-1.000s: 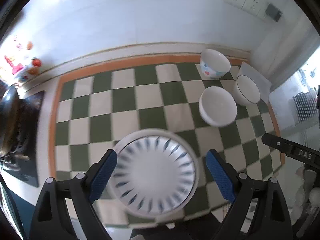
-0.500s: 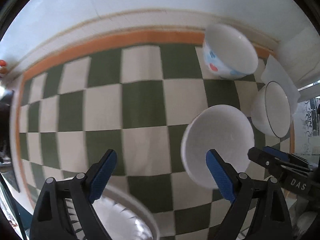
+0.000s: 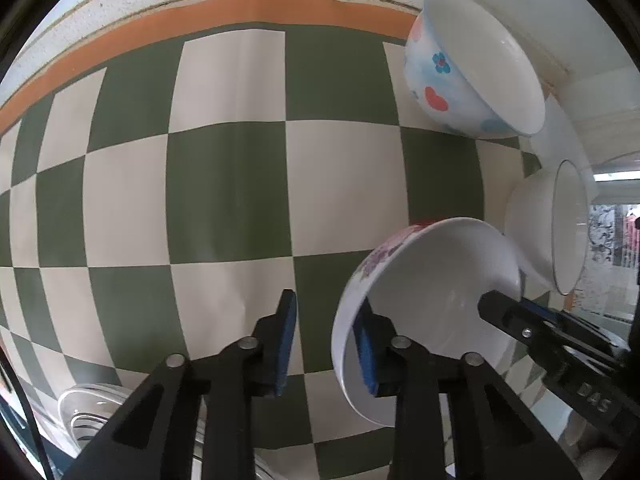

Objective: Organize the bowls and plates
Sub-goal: 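Grip the rim of the pink-flower white bowl with the left tool, then lift the flower bowl with the left tool toward the black-rimmed bowl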

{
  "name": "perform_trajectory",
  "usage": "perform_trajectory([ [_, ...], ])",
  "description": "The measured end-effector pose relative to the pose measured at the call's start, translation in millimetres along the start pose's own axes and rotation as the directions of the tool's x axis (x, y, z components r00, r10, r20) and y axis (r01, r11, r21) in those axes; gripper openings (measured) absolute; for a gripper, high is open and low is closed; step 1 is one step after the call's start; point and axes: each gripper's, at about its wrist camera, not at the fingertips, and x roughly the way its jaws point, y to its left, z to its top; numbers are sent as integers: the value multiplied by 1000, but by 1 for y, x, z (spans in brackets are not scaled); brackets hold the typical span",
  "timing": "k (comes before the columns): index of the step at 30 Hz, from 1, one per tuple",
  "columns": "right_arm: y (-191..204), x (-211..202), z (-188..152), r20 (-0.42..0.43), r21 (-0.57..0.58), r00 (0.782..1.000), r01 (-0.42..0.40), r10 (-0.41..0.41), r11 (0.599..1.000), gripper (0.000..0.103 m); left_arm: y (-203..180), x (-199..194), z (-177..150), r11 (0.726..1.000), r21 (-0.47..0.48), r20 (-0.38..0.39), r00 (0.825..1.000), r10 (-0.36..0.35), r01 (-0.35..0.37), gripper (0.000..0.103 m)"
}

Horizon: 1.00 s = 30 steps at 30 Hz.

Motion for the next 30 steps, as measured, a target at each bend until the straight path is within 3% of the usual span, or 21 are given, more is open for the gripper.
perform_trajectory([
  [2,2,-1,-2,1,-6,1000,8,-8,1000,13,1,-2,-2,1000,1,4,1000,-10,10,20],
  [4,3,0,-4,-1,-10,1000,9,-9,1000,10,-1,-3,-4,1000,6,6,1000,-19,19,18],
  [19,4,-15,-19,15,-11,1000,17,-16,1000,9,-35,-34,-27,998,60,28,999,-30,29,17],
  [30,-6,-47,-90,-25,-39,1000,0,-1,999,9,-47,-36,-97,995,95,-12,999,-35,36,17],
])
